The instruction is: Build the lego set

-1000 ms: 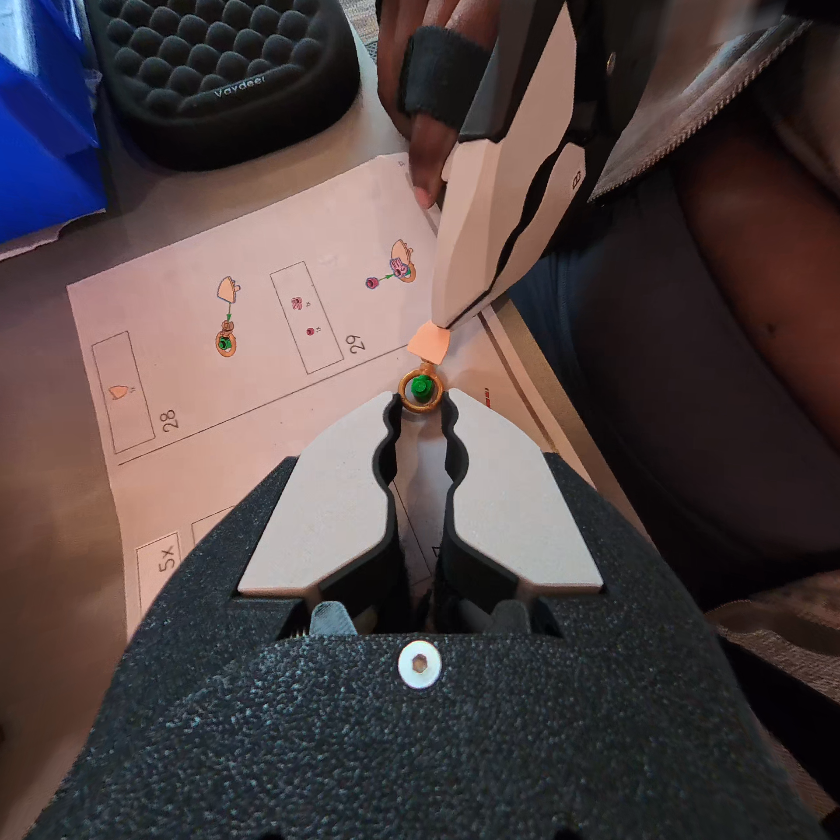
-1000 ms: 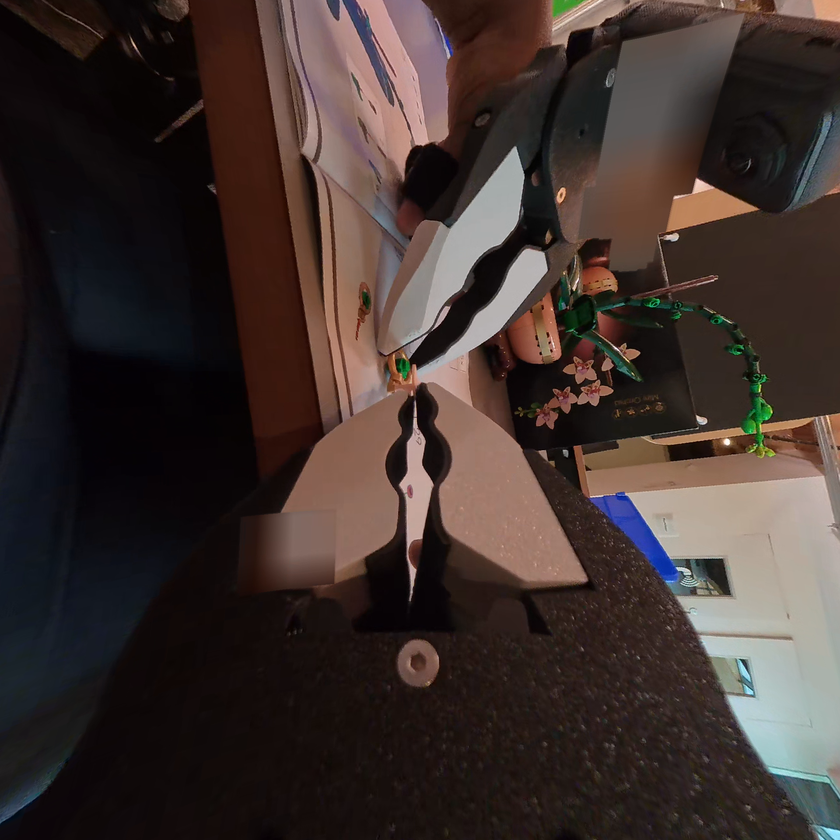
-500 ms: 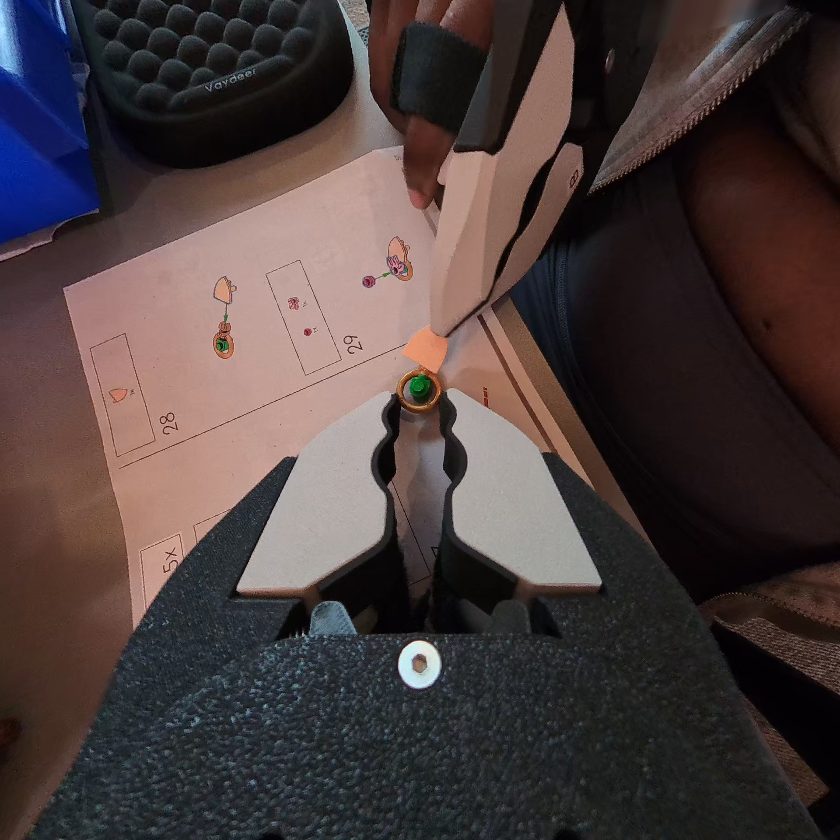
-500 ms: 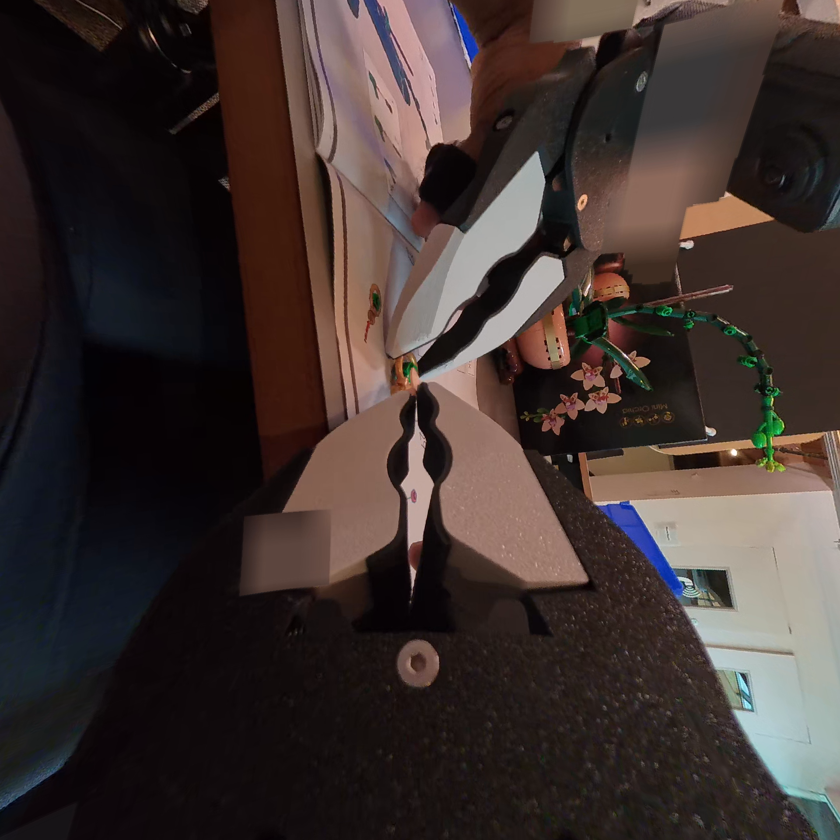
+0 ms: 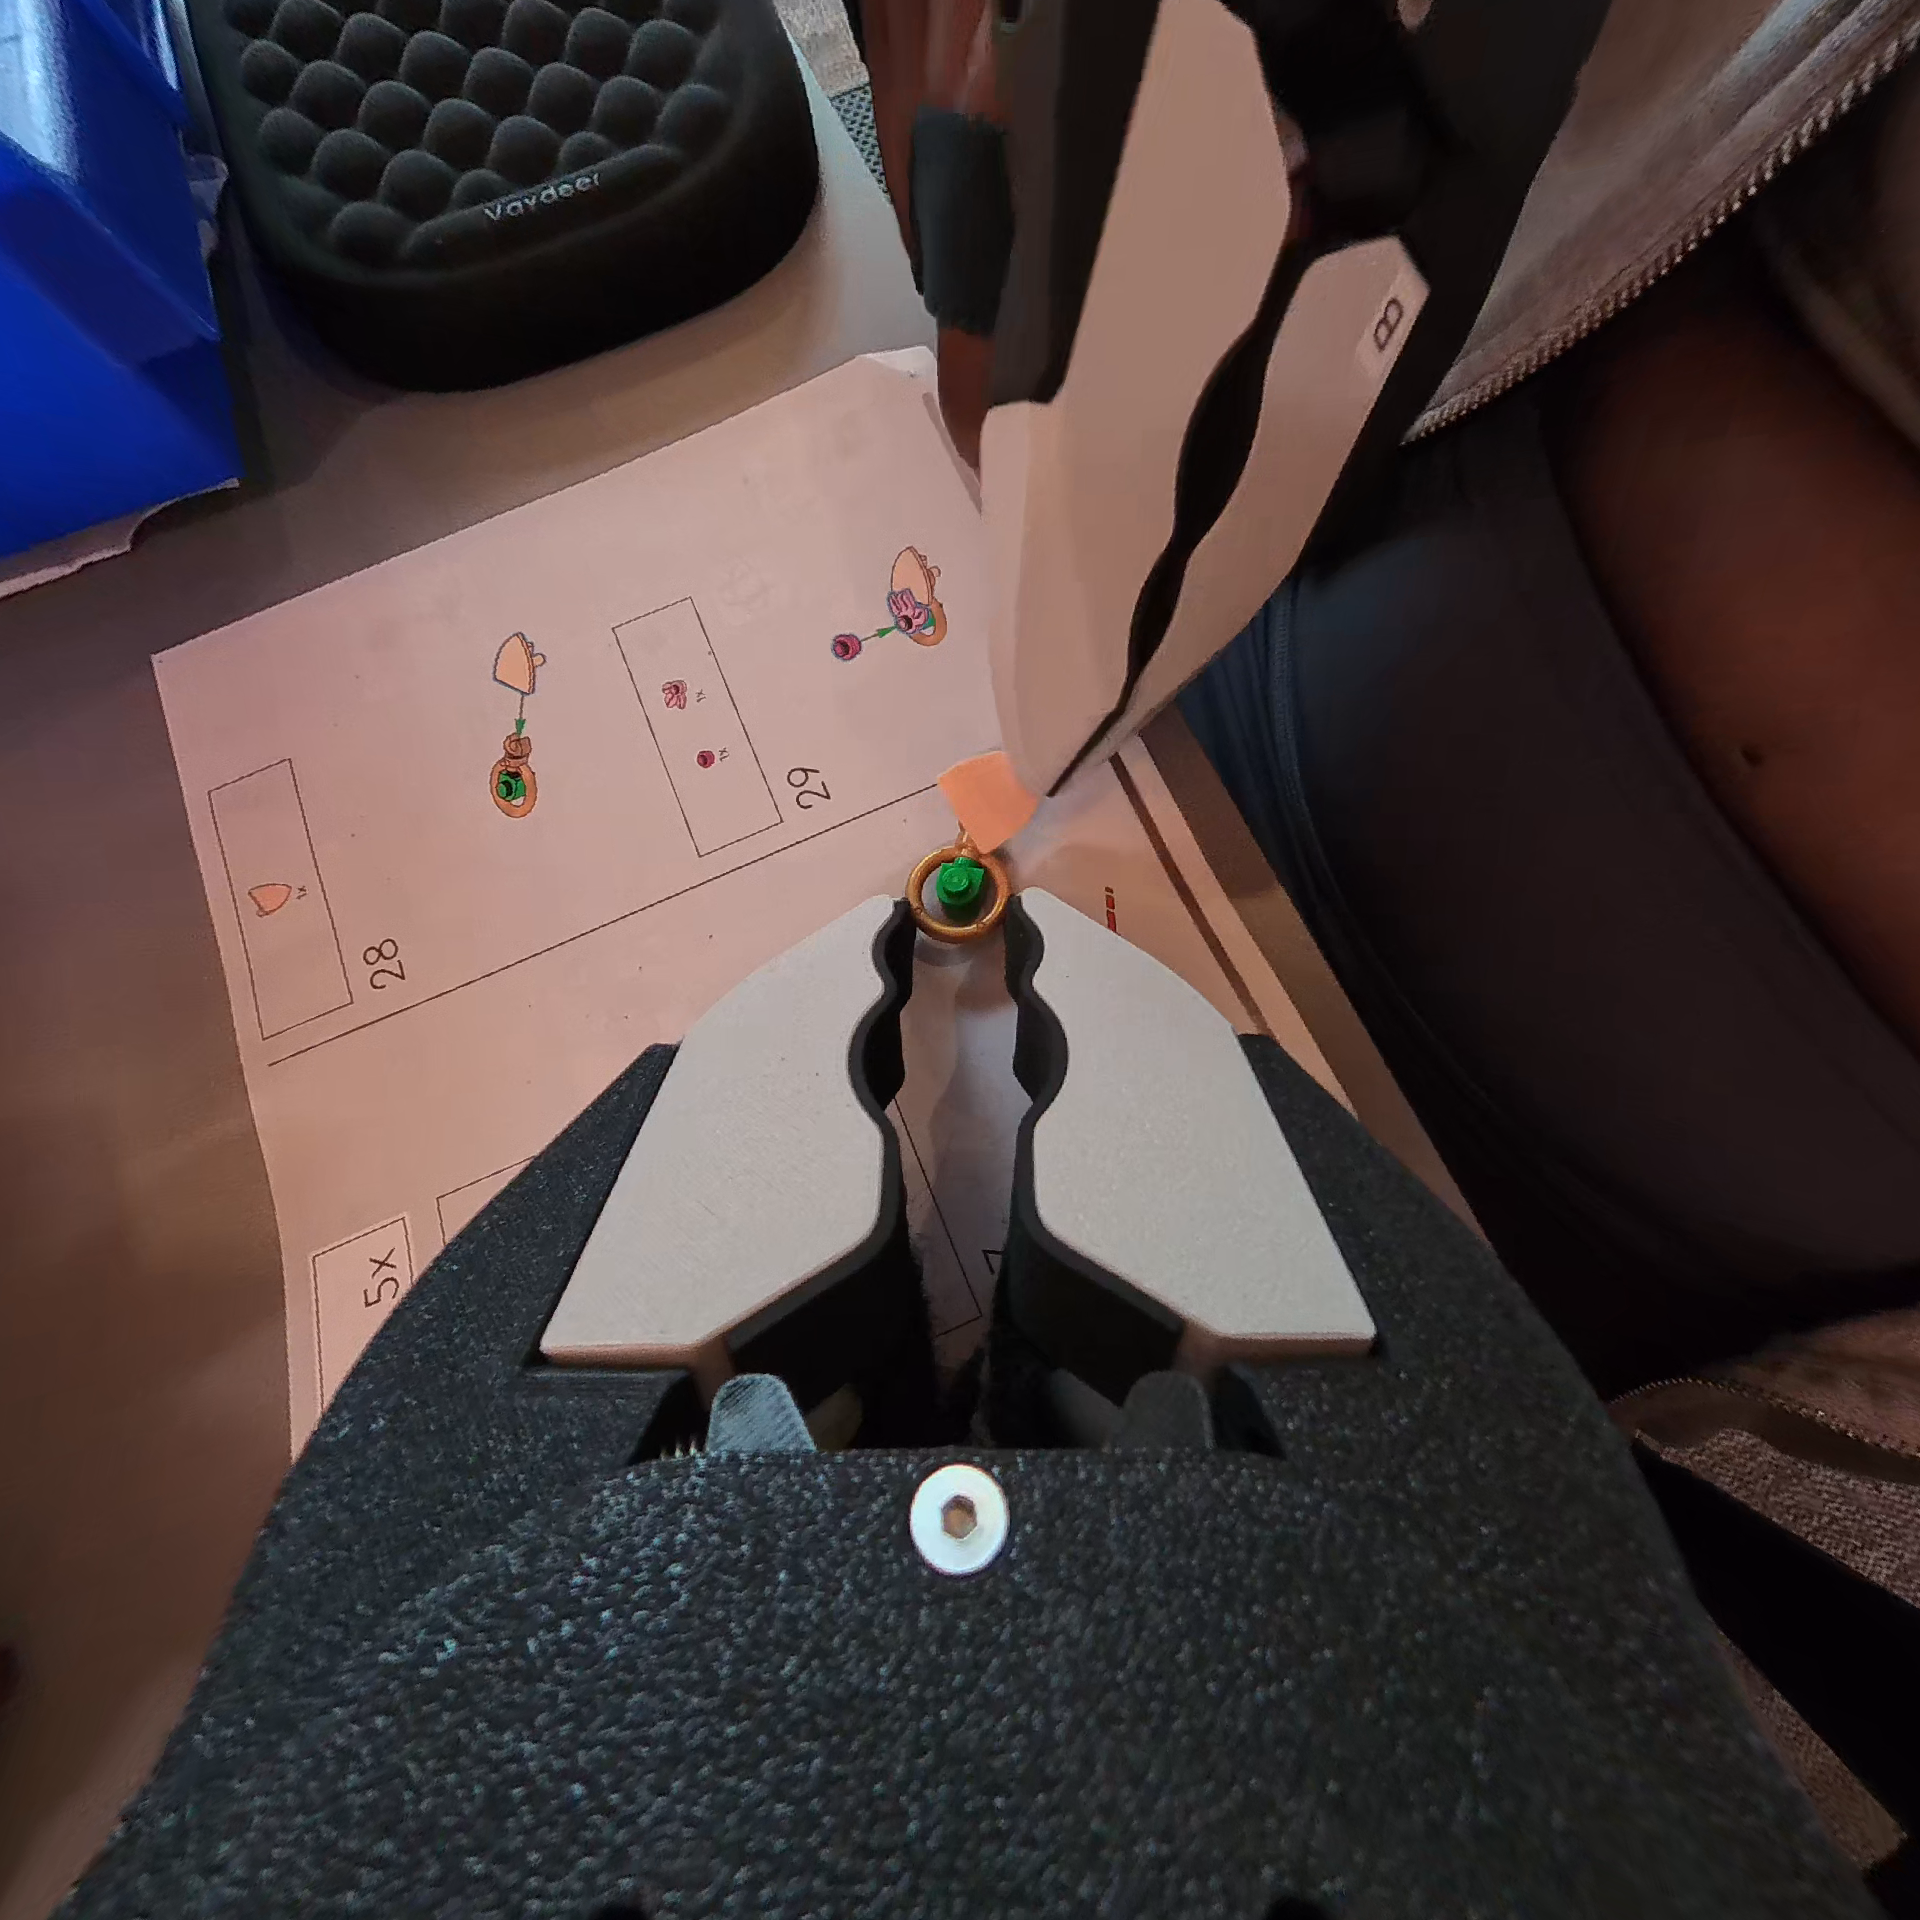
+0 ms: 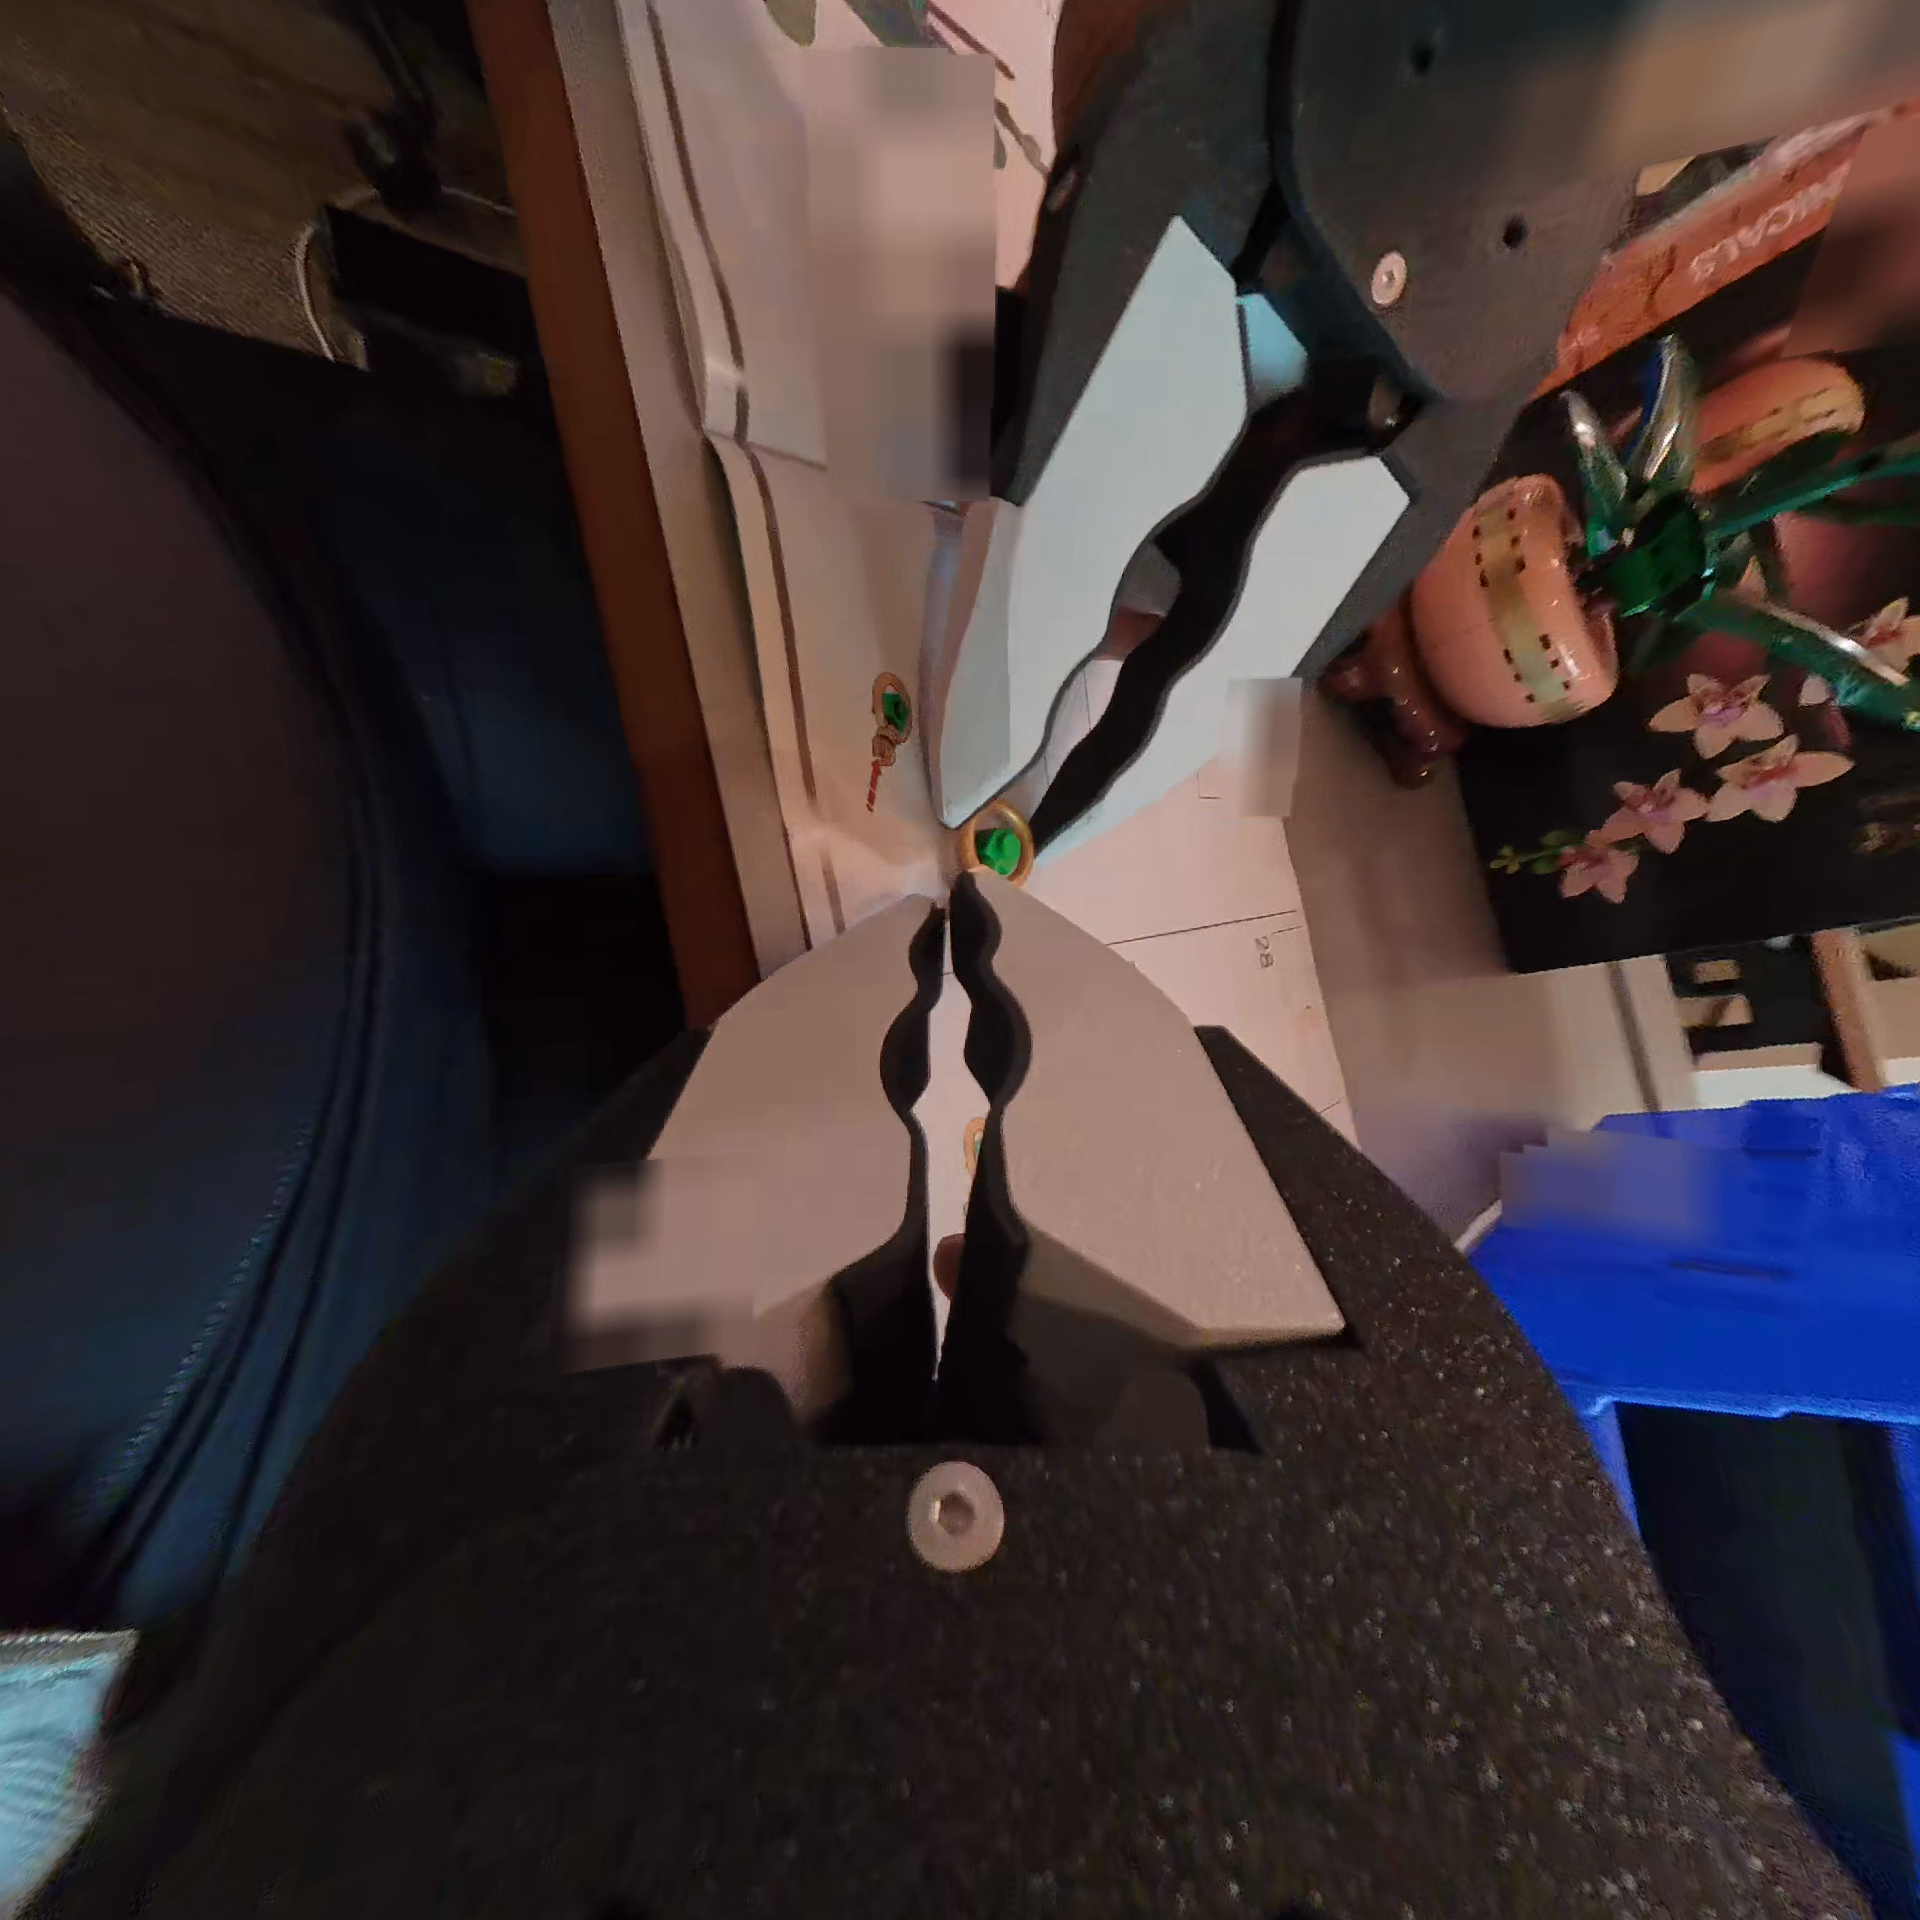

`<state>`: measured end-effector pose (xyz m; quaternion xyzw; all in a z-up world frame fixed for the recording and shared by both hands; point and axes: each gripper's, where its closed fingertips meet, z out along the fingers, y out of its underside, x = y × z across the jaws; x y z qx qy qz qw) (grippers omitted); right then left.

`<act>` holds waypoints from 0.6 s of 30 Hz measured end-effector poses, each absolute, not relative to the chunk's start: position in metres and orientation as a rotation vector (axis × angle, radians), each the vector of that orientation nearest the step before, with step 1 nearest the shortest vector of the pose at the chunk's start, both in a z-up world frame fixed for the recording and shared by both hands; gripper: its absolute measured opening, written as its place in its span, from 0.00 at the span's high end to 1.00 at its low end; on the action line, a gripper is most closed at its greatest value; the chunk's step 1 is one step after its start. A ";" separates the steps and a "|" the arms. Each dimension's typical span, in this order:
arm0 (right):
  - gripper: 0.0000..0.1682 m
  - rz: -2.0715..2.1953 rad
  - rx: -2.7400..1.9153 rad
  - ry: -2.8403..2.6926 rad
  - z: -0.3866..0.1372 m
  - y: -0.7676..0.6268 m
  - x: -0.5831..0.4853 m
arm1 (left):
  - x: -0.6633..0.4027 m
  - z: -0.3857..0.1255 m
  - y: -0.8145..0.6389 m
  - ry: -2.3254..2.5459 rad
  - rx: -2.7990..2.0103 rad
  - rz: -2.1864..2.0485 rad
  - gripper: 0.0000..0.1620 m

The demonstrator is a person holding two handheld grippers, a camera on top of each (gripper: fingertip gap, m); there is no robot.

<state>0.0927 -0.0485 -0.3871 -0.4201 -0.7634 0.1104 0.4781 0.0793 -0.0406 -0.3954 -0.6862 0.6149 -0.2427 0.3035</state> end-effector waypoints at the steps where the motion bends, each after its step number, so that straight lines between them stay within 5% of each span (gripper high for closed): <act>1: 0.99 0.295 -1.049 -1.857 -0.386 -0.047 0.093 | 0.079 -0.395 -0.041 1.627 -1.817 -0.648 0.90; 18: 0.96 0.353 -1.232 -1.953 -0.390 -0.029 0.104 | 0.079 -0.395 -0.040 1.610 -1.828 -0.674 0.90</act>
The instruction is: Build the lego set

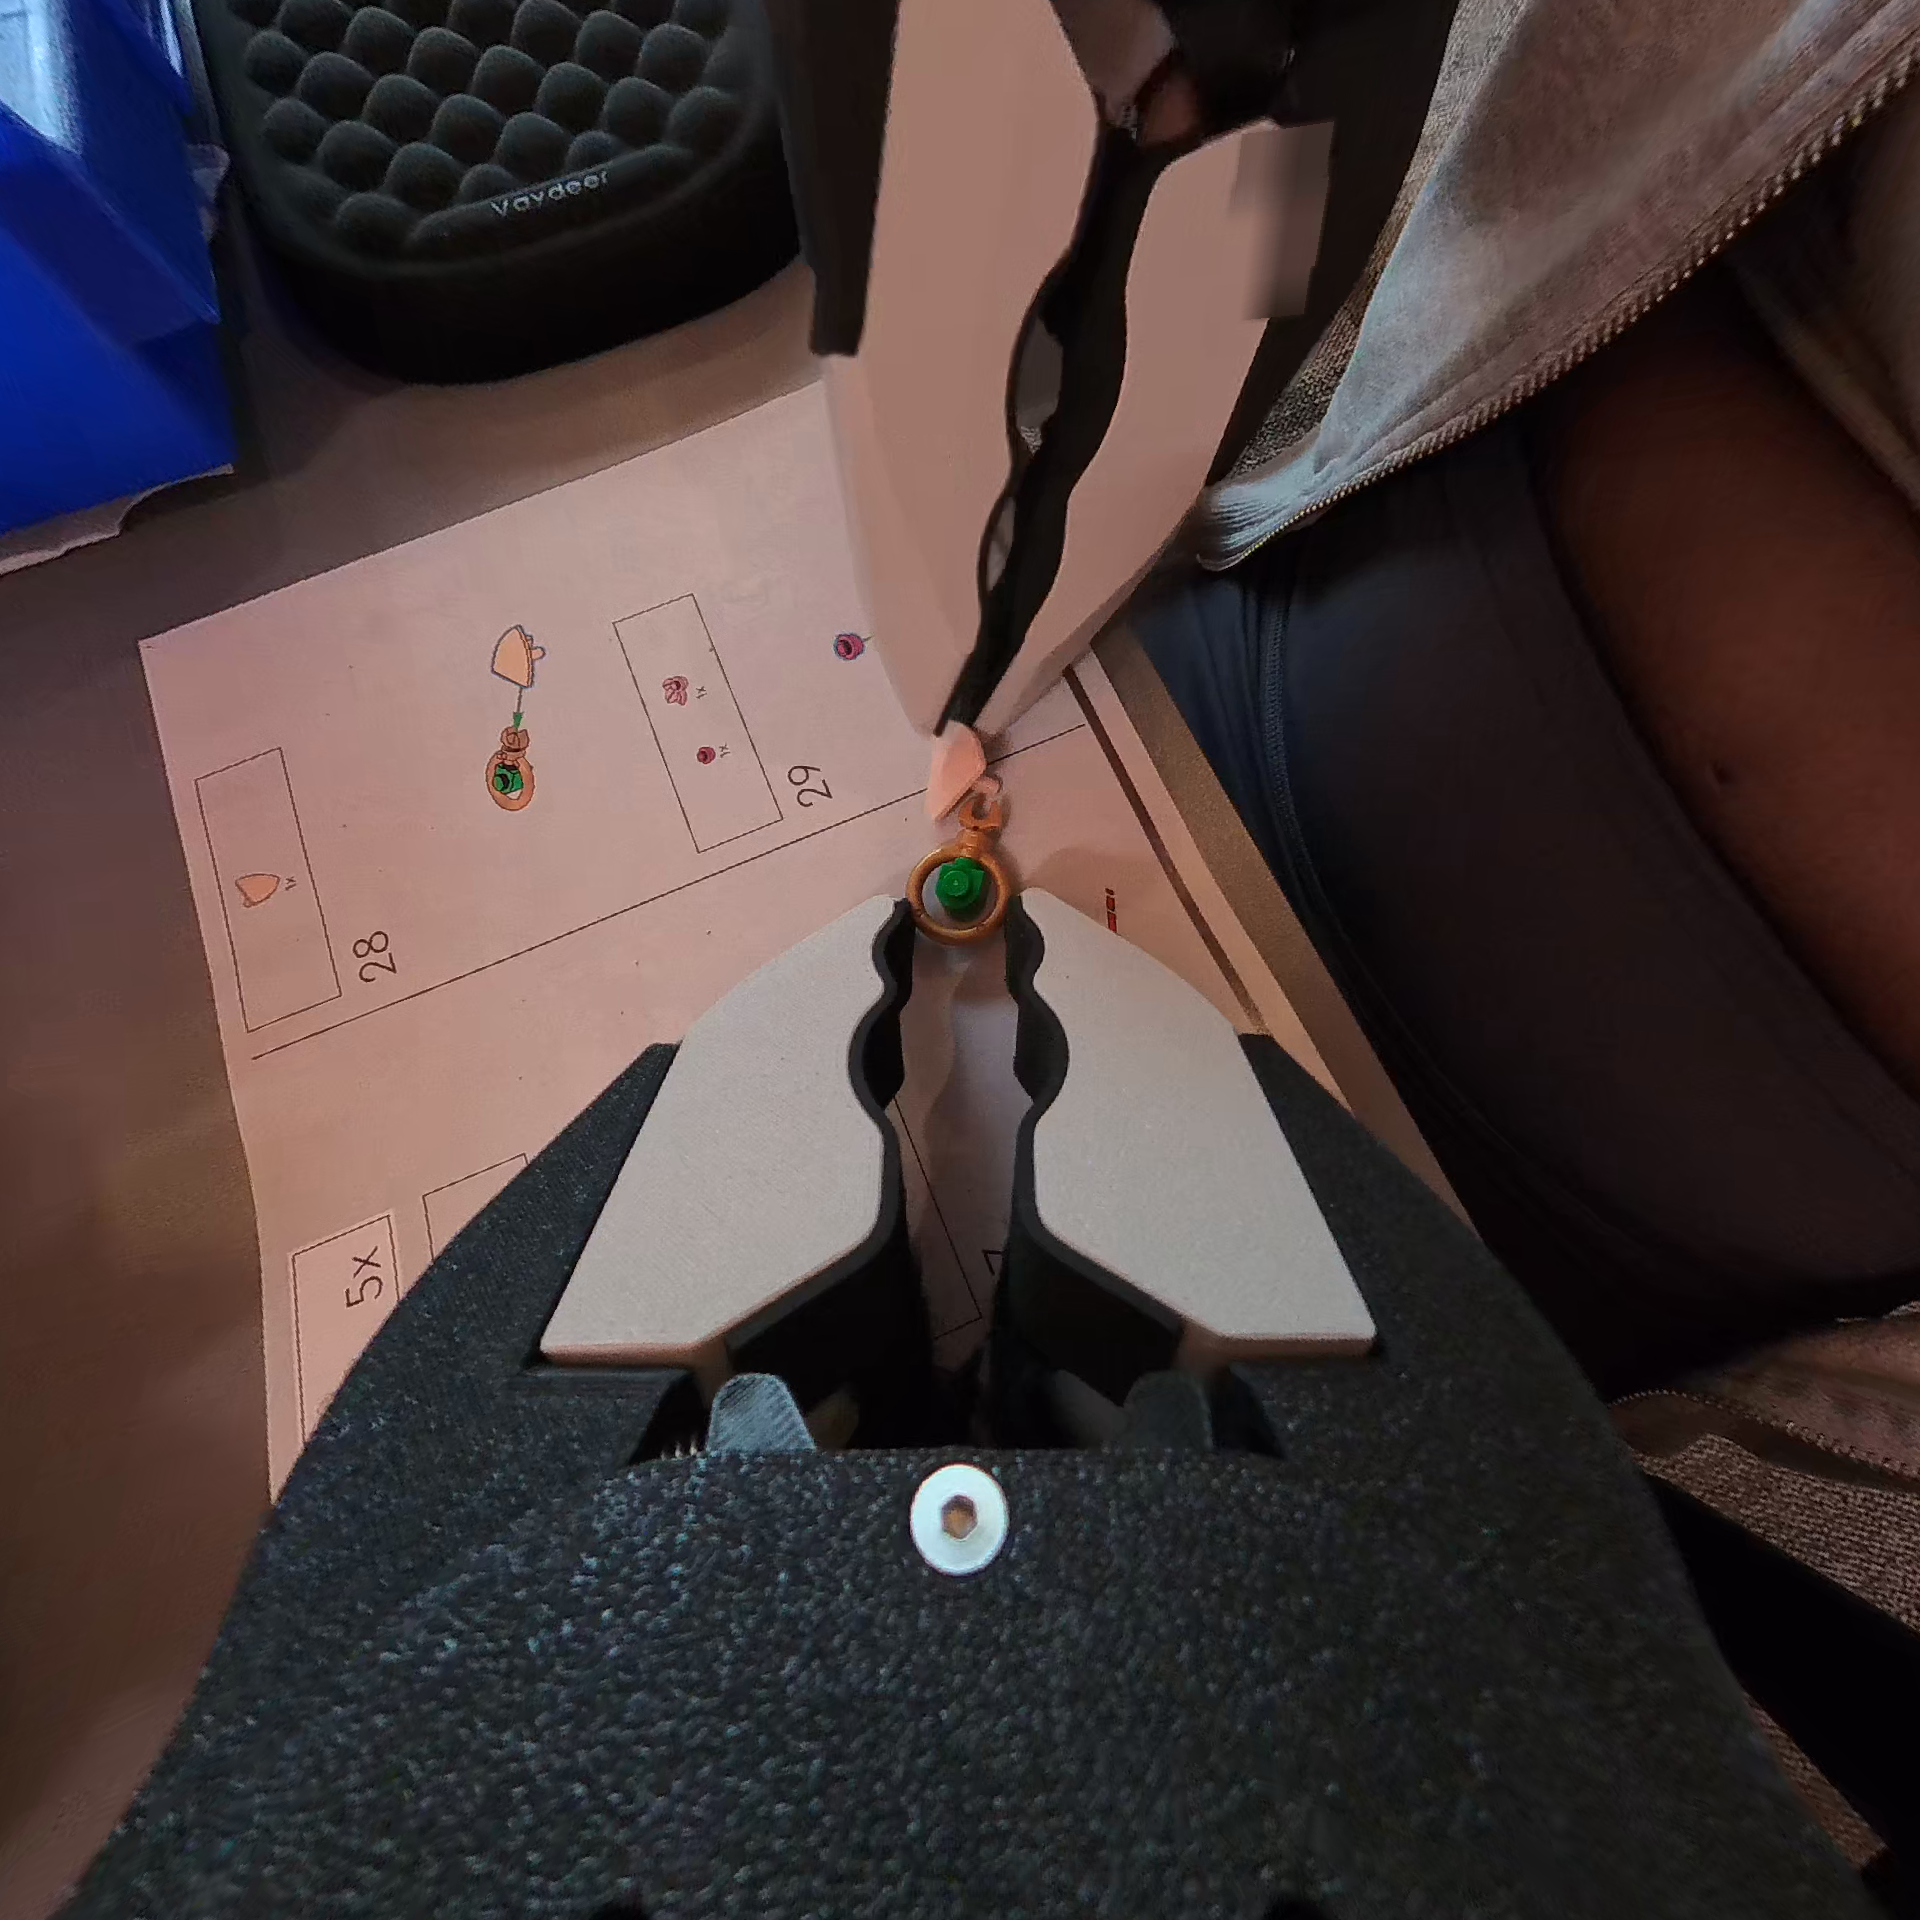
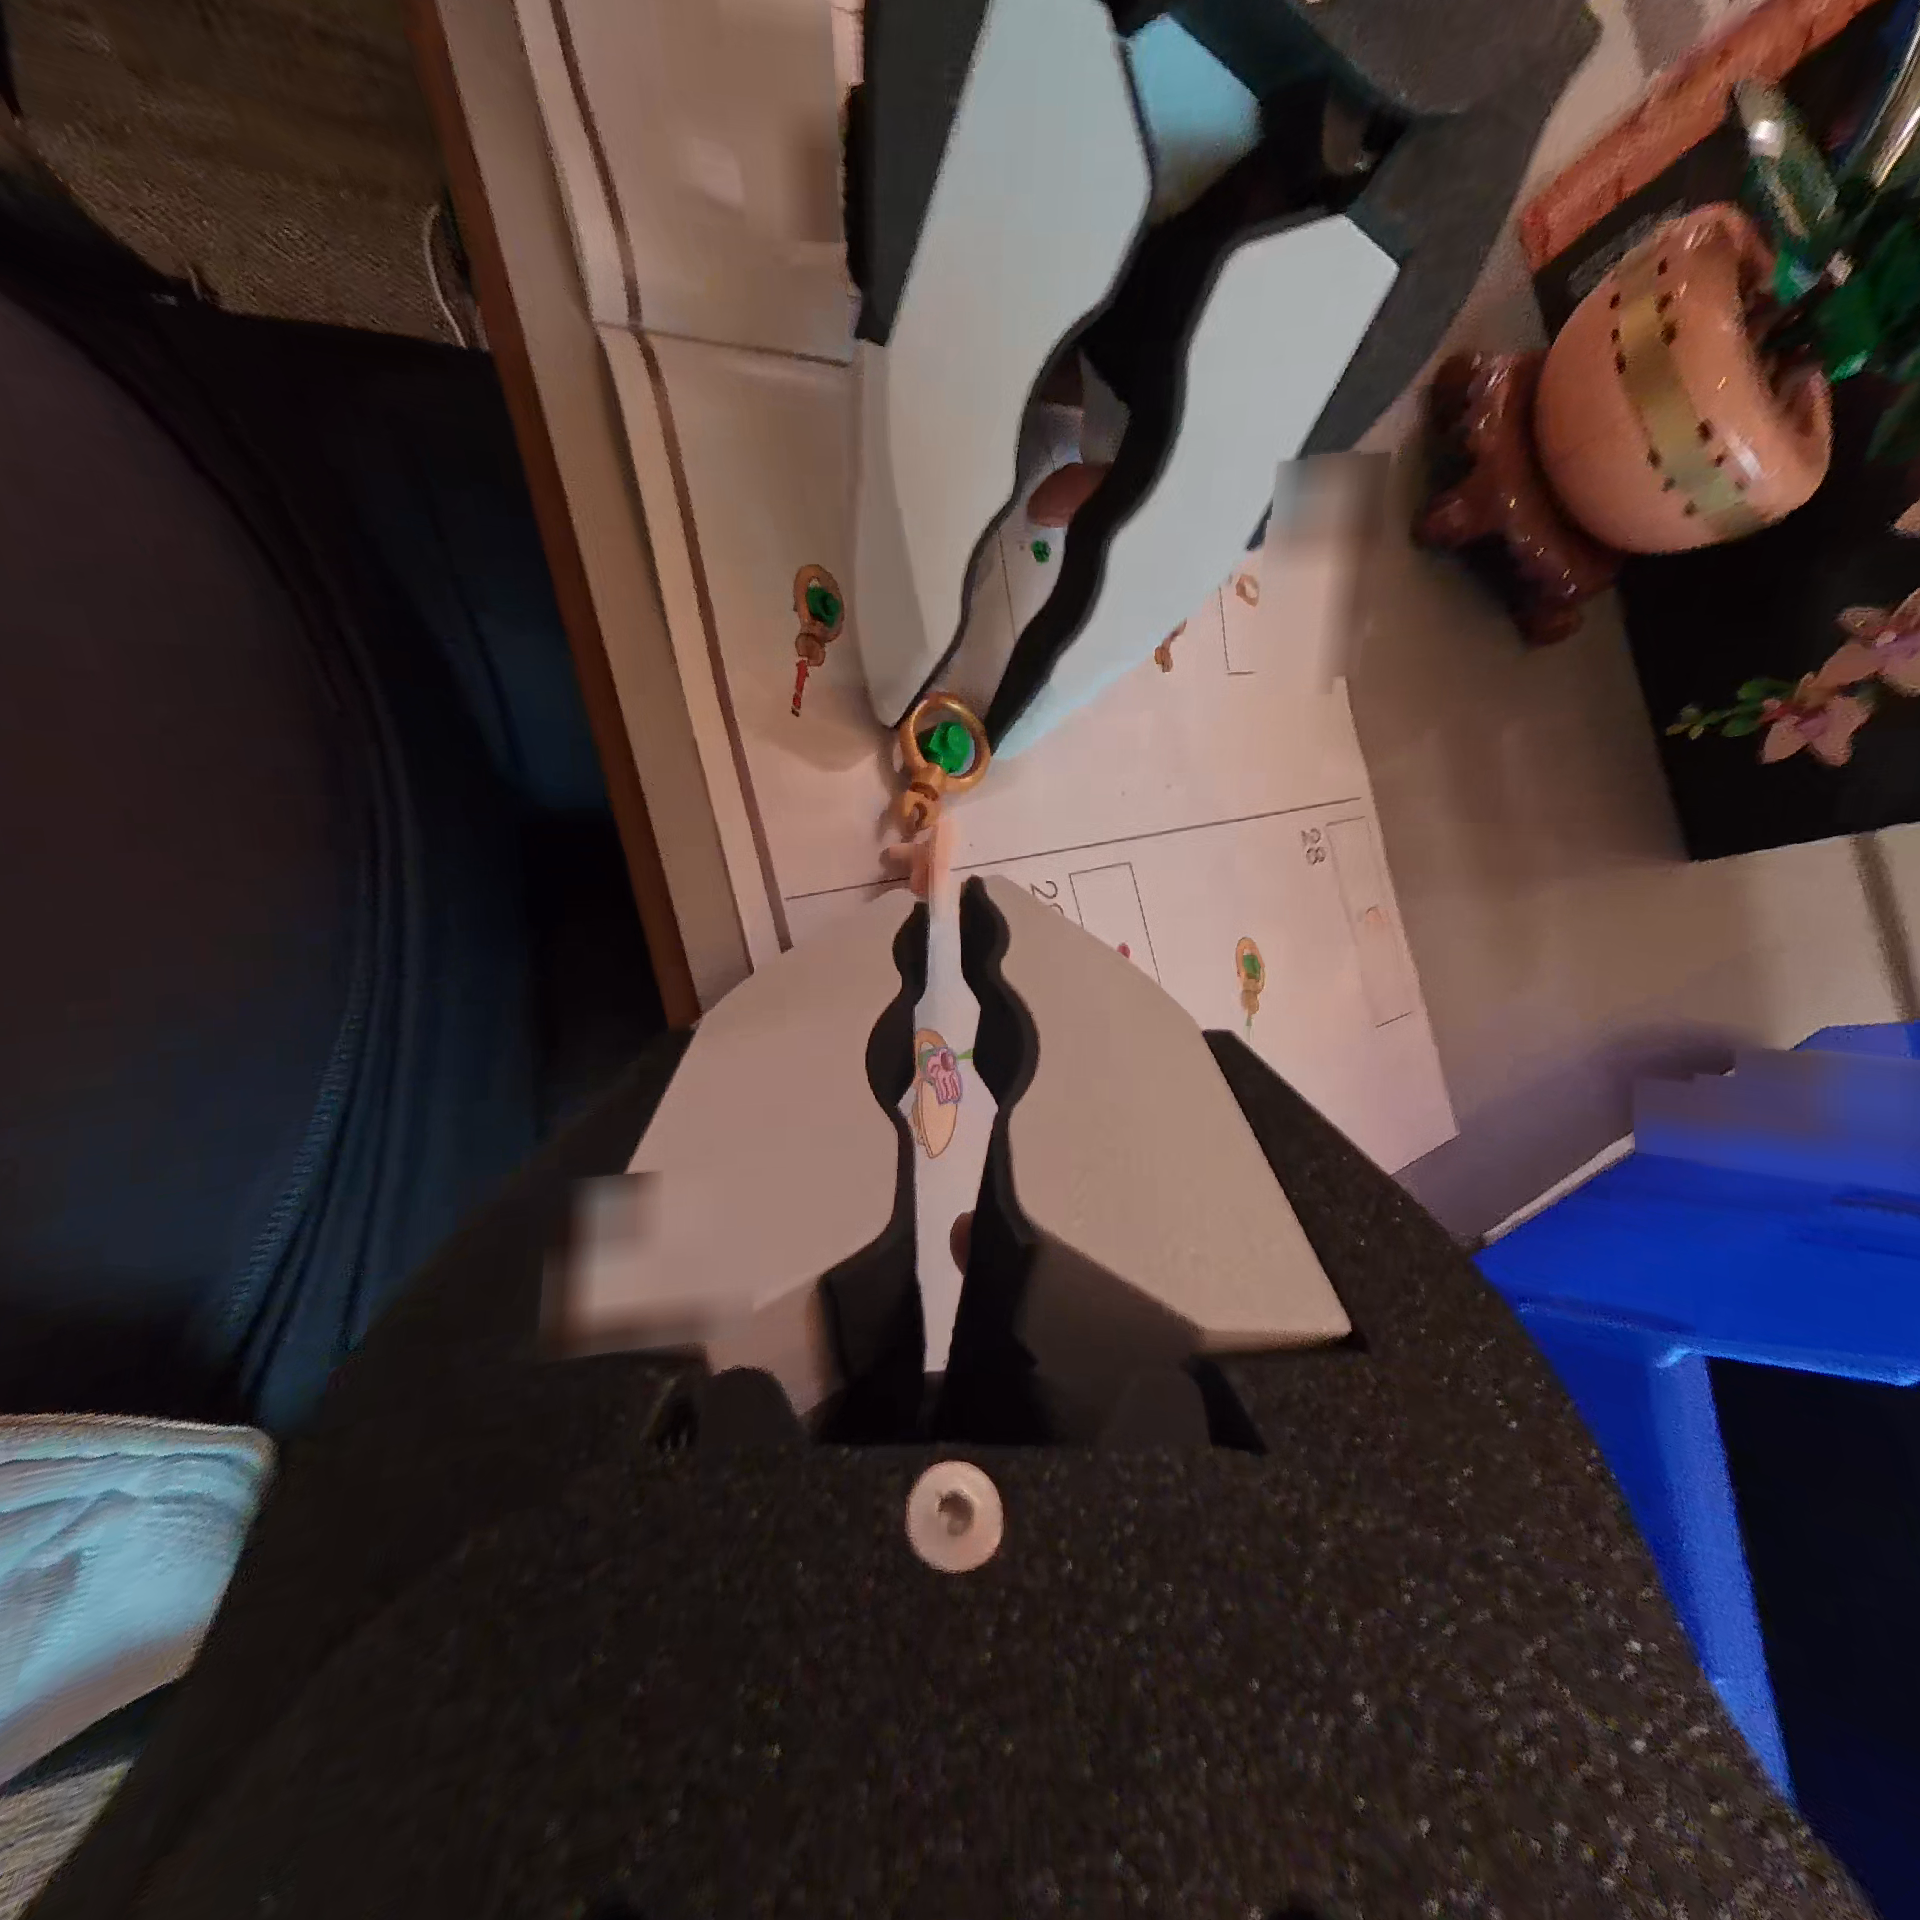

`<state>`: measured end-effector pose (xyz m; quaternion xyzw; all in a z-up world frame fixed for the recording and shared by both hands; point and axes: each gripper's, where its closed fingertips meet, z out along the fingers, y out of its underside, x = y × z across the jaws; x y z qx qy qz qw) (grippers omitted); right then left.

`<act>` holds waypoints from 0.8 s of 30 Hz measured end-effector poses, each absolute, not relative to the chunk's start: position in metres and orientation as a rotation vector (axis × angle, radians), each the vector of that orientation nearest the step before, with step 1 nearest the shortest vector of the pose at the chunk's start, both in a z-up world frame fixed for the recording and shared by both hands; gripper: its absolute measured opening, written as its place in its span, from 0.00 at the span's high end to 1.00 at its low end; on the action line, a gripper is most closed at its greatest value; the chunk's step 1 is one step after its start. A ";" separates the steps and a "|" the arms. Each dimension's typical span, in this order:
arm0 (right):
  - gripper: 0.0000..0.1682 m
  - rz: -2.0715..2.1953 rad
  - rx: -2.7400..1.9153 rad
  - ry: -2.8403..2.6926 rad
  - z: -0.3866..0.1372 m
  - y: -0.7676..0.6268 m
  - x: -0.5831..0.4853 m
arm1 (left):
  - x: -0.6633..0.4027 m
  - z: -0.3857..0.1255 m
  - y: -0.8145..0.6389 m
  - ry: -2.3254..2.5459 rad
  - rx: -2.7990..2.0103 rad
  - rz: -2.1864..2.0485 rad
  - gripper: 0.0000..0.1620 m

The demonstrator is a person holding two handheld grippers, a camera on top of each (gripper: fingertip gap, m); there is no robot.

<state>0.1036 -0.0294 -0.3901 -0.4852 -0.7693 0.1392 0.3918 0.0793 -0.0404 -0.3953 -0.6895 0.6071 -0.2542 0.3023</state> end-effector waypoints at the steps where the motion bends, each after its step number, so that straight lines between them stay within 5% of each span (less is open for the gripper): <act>1: 0.95 0.405 -1.294 -1.959 -0.389 -0.030 0.105 | 0.079 -0.395 -0.040 1.610 -1.828 -0.674 0.90; 6: 0.78 0.901 -1.632 -2.022 -0.376 -0.039 0.105 | 0.079 -0.395 -0.040 1.611 -1.826 -0.674 0.90; 15: 0.88 0.861 -1.479 -2.481 -0.389 -0.039 0.099 | 0.079 -0.395 -0.040 1.606 -1.822 -0.688 0.90; 19: 0.98 0.719 -1.338 -2.388 -0.390 -0.037 0.095 | 0.079 -0.395 -0.040 1.590 -1.837 -0.693 0.90; 24: 0.99 0.467 -1.132 -2.073 -0.374 -0.028 0.097 | 0.081 -0.395 -0.037 1.441 -1.949 -0.682 0.90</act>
